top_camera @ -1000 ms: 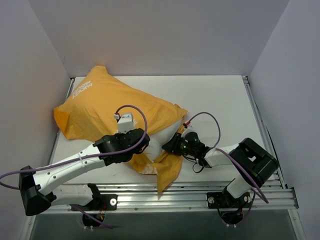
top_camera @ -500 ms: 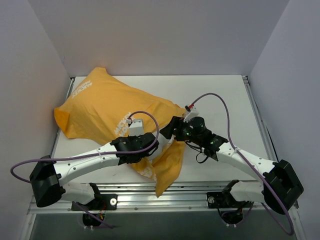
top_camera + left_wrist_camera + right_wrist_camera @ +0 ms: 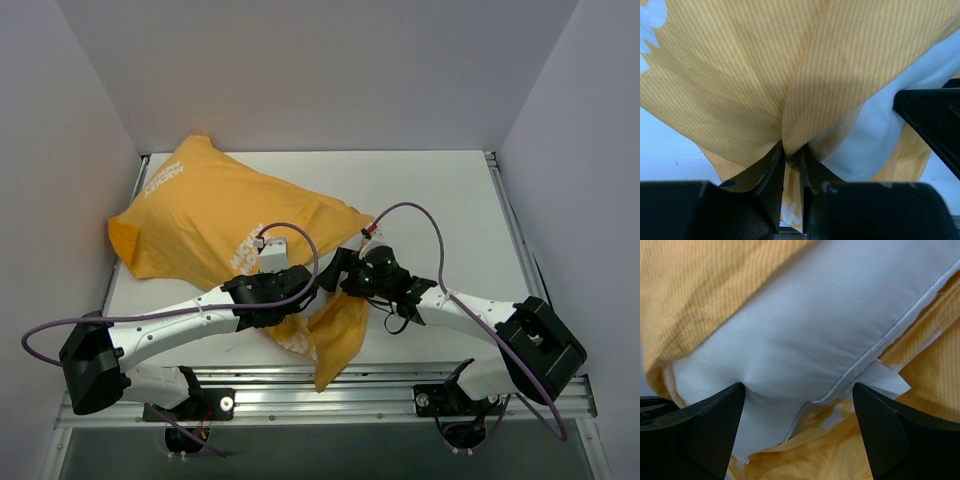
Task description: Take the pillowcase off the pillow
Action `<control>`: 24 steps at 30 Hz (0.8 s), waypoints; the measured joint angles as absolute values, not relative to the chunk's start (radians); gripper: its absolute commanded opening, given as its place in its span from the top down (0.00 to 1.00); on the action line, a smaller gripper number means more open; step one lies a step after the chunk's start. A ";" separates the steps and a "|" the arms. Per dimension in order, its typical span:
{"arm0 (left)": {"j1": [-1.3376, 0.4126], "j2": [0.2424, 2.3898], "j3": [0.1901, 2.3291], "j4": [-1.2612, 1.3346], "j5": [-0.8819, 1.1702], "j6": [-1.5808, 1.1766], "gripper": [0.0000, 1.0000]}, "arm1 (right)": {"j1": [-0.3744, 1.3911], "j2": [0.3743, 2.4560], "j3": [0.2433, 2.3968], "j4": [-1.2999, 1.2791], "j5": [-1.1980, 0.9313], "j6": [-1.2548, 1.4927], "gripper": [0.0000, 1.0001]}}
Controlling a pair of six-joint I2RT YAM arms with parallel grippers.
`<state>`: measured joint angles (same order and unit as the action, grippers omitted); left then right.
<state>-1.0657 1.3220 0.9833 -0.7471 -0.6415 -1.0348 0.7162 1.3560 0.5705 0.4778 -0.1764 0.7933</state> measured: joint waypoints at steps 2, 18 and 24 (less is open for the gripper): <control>-1.066 1.322 0.973 -0.739 -0.641 -1.035 0.75 | 0.718 1.363 0.567 0.501 -0.186 0.801 0.13; -1.066 1.319 0.937 -0.702 -0.636 -1.035 0.75 | 0.762 1.399 0.614 0.522 -0.197 0.785 0.10; -1.066 1.305 0.922 -0.696 -0.629 -1.035 0.75 | 0.776 1.533 0.631 0.620 -0.208 0.791 0.47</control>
<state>-1.0657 1.3048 0.9222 -0.6960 -0.6292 -1.0351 0.7765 1.5333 0.6308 0.6197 -0.2085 0.7914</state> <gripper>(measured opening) 0.253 0.745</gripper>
